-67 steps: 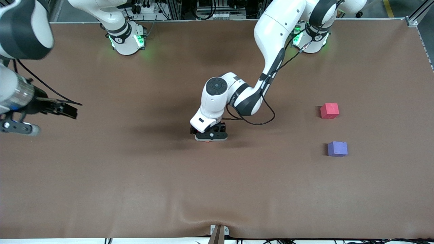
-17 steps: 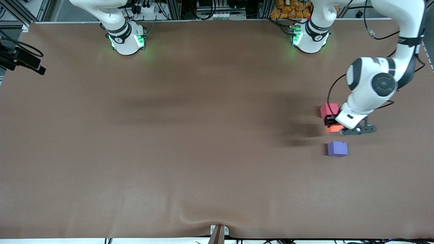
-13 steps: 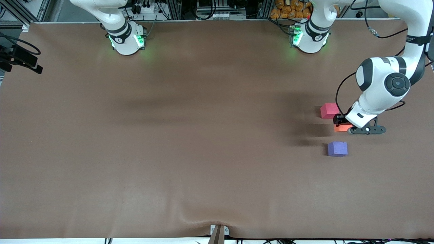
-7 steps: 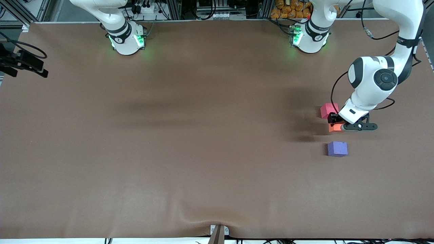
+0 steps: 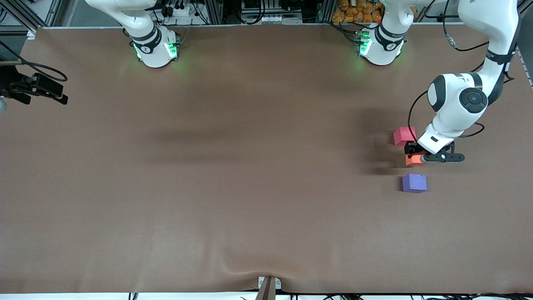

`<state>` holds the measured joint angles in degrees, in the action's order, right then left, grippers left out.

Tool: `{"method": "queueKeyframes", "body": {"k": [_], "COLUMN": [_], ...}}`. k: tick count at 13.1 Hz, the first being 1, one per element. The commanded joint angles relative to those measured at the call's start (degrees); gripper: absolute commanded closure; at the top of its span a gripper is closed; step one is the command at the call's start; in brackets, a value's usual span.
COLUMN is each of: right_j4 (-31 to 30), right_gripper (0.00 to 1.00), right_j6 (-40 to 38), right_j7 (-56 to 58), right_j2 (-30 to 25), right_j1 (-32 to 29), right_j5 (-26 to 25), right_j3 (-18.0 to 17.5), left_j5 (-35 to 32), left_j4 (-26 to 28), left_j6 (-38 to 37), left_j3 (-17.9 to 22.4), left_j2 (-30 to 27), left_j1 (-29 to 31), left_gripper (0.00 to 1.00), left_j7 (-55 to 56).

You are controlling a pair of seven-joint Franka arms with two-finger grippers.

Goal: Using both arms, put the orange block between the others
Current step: 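Lower the orange cube between the pink and blue cubes, open the left gripper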

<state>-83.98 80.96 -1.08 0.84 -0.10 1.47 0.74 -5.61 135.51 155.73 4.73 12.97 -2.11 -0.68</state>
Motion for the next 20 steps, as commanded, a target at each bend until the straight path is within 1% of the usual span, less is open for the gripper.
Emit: {"method": "queueKeyframes", "body": {"k": [1,7,9,13,14,16,17,18,19,20], "right_j4": [0.0,0.0,0.4,1.0,1.0,1.0,1.0,0.9,1.0,1.0], "right_gripper": [0.0,0.0,0.0,0.0,0.0,0.0,0.0,0.0,0.0,0.0], "right_j6": [2.3,2.7,2.8,3.0,3.0,3.0,3.0,3.0,3.0,3.1], "right_j7": [0.3,0.5,0.5,0.5,0.5,0.5,0.5,0.5,0.5,0.5], "right_j2": [-0.1,1.3,3.6,3.7,3.7,3.7,3.8,3.8,3.9,4.0], "right_j1": [0.0,-0.7,-0.7,-1.0,-1.9,-2.9,-2.6,-2.4,-2.3,-2.3], "right_j5": [0.3,0.1,0.1,0.1,0.4,1.3,1.3,1.3,1.3,1.3], "right_j3": [0.1,0.3,0.3,0.9,0.9,0.8,0.8,0.8,0.8,0.7], "left_j5": [-1.3,-1.3,-0.9,-0.7,-0.7,-0.7,-0.6,-0.6,-0.6,-0.6], "left_j4": [0.4,0.1,-0.1,-0.2,-0.2,-0.7,-0.8,-0.9,-1.1,-1.2], "left_j6": [1.9,3.2,3.3,4.1,5.1,5.6,5.7,5.7,5.7,5.7], "left_j3": [-0.4,-0.6,-0.6,-0.7,-1.0,-1.2,-1.3,-1.3,-1.4,-1.4], "left_j2": [0.6,2.7,3.3,4.6,5.0,5.7,6.0,6.0,6.2,6.3], "left_j1": [0.8,0.8,0.8,0.8,0.8,0.8,0.8,0.7,0.7,0.8], "left_gripper": [0.65,0.65,0.65,0.64,0.63,0.59,0.55,0.47,0.07,0.0], "left_j7": [-0.7,-0.8,-0.8,-0.8,-0.8,-0.6,-0.2,0.0,-0.1,-0.3]}}
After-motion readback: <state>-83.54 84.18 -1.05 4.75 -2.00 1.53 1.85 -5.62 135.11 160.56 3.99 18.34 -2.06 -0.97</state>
